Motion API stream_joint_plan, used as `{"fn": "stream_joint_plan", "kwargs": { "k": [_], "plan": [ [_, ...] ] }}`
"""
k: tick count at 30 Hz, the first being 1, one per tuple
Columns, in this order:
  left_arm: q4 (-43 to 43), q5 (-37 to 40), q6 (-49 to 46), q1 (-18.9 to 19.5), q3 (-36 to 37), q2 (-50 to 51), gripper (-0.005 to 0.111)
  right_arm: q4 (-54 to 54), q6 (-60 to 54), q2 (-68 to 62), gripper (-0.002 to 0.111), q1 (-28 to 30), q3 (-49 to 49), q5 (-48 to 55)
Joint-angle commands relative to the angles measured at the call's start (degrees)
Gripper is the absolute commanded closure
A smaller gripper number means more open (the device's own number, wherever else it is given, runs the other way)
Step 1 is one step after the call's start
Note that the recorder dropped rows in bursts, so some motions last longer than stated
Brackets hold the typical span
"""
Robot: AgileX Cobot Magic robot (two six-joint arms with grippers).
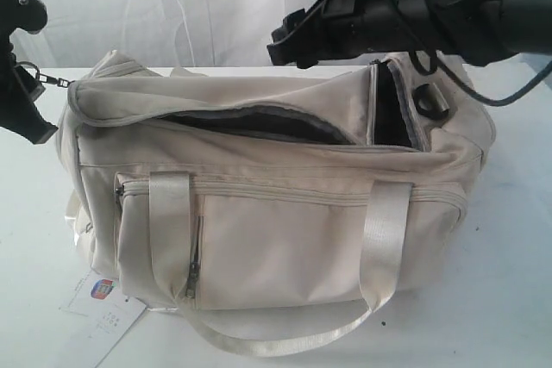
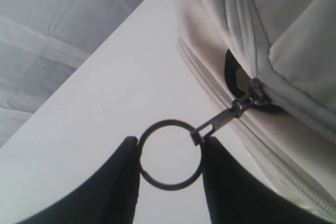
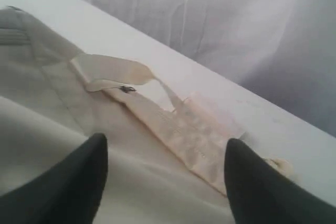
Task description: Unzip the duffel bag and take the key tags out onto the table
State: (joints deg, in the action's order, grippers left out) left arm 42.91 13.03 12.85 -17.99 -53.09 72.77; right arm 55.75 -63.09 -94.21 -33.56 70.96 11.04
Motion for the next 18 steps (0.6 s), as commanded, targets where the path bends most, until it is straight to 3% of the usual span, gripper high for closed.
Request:
{"fn": "stream_joint_plan", "kwargs": {
  "k": [1, 5, 11, 15, 18],
  "plan": [
    [0.73, 1.57, 0.42, 0.71, -0.19, -0.8, 0.107, -0.49, 0.39, 7.08, 0.048, 0.46, 2.26, 16.2],
    [0.75, 1.47, 0.42, 0.71, -0.19, -0.8, 0.107, -8.48, 0.39, 10.11, 0.054, -1.31, 2.76, 34.77],
    [0.75, 1.71, 0.42, 0.71, -0.19, -0.8, 0.107, -14.71, -1.98, 7.7, 0.064, -6.79, 1.25, 40.2],
    [0.6, 1.59, 0.42, 0.71, -0.19, -0.8, 0.107, -21.91, -3.51, 6.66, 0.062, -11.16, -1.11, 34.11],
    [0.6, 1.59, 0.42, 0.71, -0.19, -0.8, 0.107, -27.79, 0.45, 5.33, 0.048, -12.05, -2.44, 25.91]
  ]
}}
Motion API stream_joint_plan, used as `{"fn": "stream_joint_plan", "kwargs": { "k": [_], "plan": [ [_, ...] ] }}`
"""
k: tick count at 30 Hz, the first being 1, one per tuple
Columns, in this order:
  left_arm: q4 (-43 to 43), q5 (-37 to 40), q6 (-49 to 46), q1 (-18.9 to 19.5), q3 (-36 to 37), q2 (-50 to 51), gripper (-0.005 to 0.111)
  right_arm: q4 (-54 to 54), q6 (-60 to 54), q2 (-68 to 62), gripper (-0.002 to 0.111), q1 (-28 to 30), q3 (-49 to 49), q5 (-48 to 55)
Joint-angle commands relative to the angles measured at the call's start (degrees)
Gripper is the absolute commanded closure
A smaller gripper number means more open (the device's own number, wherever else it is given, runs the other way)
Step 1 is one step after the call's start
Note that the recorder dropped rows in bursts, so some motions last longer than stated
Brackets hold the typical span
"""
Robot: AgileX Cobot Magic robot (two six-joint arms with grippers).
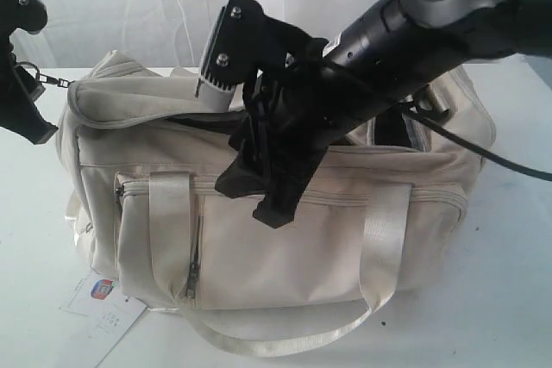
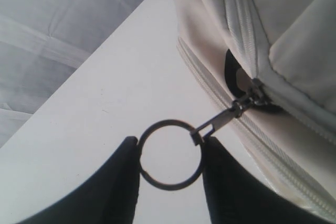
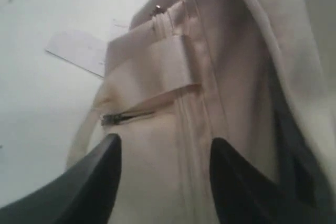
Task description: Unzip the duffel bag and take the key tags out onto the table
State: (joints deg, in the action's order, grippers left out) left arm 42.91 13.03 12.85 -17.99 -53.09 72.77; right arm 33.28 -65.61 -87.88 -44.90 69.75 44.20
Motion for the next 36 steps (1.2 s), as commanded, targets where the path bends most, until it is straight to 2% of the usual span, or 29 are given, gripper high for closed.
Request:
{"fn": "stream_joint_plan", "kwargs": {
  "k": [1, 7, 11, 13, 18, 19, 29, 33, 36],
  "plan": [
    [0.6, 1.59, 0.42, 0.71, -0.19, -0.8, 0.107, -6.53, 4.34, -2.21, 0.045, -0.71, -1.24, -8.67],
    [0.6, 1.59, 0.42, 0.71, -0.19, -0.8, 0.107, -7.48, 4.34, -7.14, 0.042, -0.84, -1.24, -17.91],
    [0.6, 1.49, 0.42, 0.71, -0.19, -0.8, 0.107, -7.12, 4.44, -9.3, 0.045, -0.84, -1.24, -16.59],
    [0.6, 1.36, 0.42, 0.71, -0.19, -0.8, 0.107, -6.73, 4.44, -9.43, 0.056, -1.23, -1.24, -14.17],
    [0.6, 0.88, 0.42, 0.71, -0.19, -0.8, 0.107, -4.74, 4.44, -8.15, 0.102, -1.73, -1.24, -6.24],
    [0.6, 0.88, 0.42, 0.71, -0.19, -0.8, 0.107, -4.87, 4.11, -7.86, 0.108, -2.01, -1.24, -4.4],
    [0.82, 0.2, -1.23, 0.71, -0.19, 0.64, 0.107, -11.35, 4.74, -3.72, 0.108, -1.99, -1.24, 8.77],
    [1.24, -0.9, -1.2, 0.71, -0.19, 2.64, 0.107, -15.11, 9.64, -2.01, 0.108, -1.99, -1.24, 13.34],
    [1.24, -2.11, -1.2, 0.71, -0.31, 3.42, 0.107, -21.85, 16.8, -1.3, 0.108, -1.99, -1.24, 15.91]
  ]
}}
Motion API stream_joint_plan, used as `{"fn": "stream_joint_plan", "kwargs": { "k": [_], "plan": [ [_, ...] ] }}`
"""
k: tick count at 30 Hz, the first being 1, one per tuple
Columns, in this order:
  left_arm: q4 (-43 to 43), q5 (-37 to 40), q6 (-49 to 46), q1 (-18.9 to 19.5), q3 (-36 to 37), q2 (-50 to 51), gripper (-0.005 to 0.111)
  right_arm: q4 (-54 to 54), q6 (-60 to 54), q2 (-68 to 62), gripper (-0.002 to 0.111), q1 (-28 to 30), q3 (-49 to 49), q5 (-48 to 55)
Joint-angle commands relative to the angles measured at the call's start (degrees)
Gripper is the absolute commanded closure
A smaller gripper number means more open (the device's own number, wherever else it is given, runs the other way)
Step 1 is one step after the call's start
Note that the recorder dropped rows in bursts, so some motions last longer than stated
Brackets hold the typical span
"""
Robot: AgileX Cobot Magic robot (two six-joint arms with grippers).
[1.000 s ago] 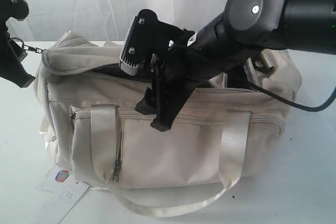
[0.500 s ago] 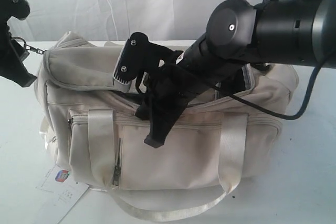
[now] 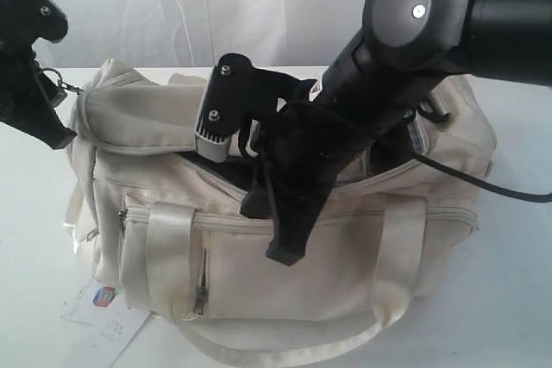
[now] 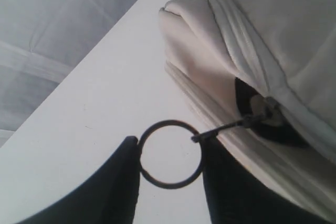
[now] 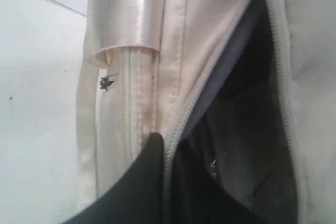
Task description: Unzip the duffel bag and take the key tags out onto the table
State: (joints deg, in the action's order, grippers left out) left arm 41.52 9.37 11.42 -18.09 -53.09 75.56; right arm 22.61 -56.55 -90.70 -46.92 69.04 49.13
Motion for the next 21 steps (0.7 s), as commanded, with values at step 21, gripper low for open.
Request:
{"fn": "stream_joint_plan", "kwargs": {
  "k": [21],
  "plan": [
    [8.0, 5.64, -1.19, 2.0, -19.35, 19.06, 0.107, -12.06, 10.5, 1.51, 0.108, 0.02, -5.14, 13.45]
  ]
}}
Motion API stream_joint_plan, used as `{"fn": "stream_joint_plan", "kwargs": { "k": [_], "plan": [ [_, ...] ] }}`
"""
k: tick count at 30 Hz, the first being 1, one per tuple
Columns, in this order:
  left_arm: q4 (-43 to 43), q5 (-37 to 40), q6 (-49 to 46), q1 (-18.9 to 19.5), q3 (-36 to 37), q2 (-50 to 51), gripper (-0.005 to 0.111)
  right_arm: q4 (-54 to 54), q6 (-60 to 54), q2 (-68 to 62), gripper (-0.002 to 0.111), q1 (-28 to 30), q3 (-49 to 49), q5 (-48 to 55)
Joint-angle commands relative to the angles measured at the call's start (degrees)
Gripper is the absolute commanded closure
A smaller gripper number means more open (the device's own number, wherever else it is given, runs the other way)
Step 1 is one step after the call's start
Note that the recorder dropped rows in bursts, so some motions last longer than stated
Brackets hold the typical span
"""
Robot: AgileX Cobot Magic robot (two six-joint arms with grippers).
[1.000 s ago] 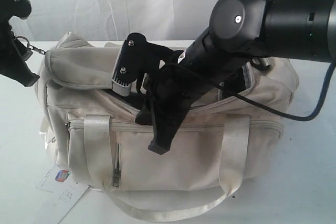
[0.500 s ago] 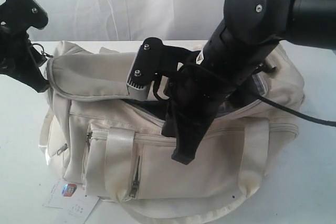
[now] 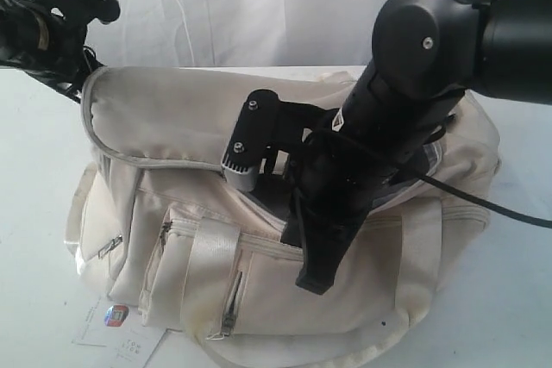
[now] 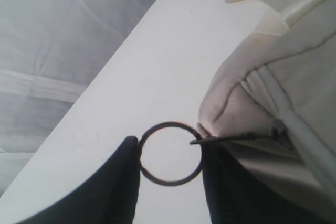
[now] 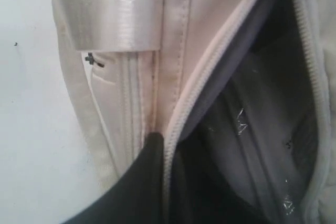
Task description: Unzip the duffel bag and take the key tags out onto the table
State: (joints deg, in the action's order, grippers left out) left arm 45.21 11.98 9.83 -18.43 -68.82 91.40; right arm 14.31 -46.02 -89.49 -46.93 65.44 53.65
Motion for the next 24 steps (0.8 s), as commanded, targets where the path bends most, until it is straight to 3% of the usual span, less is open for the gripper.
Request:
{"fn": "stream_joint_plan", "kwargs": {
  "k": [1, 6, 8, 11, 15, 18, 24],
  "plan": [
    [4.31, 2.92, 0.41, 2.86, -4.42, 4.16, 0.107, -3.75, 0.07, 0.31, 0.108, 0.03, -1.55, 8.94],
    [4.31, 2.56, 0.41, 4.0, -5.9, 6.9, 0.107, -3.64, 0.19, 0.31, 0.108, 0.03, -1.55, 8.47],
    [4.31, 2.59, 0.26, 4.0, -5.9, 6.96, 0.101, -3.52, 0.19, 0.31, 0.108, 0.03, -1.55, 8.35],
    [4.31, 3.04, -0.17, 4.0, -5.9, 6.96, 0.079, -3.52, 0.19, 0.31, 0.108, 0.03, -1.55, 8.35],
    [4.31, 6.4, -4.67, 4.0, -5.9, 6.96, 0.04, -3.44, 0.3, 0.31, 0.108, 0.03, -1.55, 8.06],
    [4.31, 10.13, -4.67, 4.0, -5.9, 6.58, 0.025, -3.44, 1.01, 0.31, 0.108, 0.03, -1.55, 7.94],
    [4.31, 14.22, -4.67, 3.89, -5.9, 3.0, 0.023, -3.44, 1.24, 0.31, 0.108, 0.03, -1.55, 7.55]
  ]
}}
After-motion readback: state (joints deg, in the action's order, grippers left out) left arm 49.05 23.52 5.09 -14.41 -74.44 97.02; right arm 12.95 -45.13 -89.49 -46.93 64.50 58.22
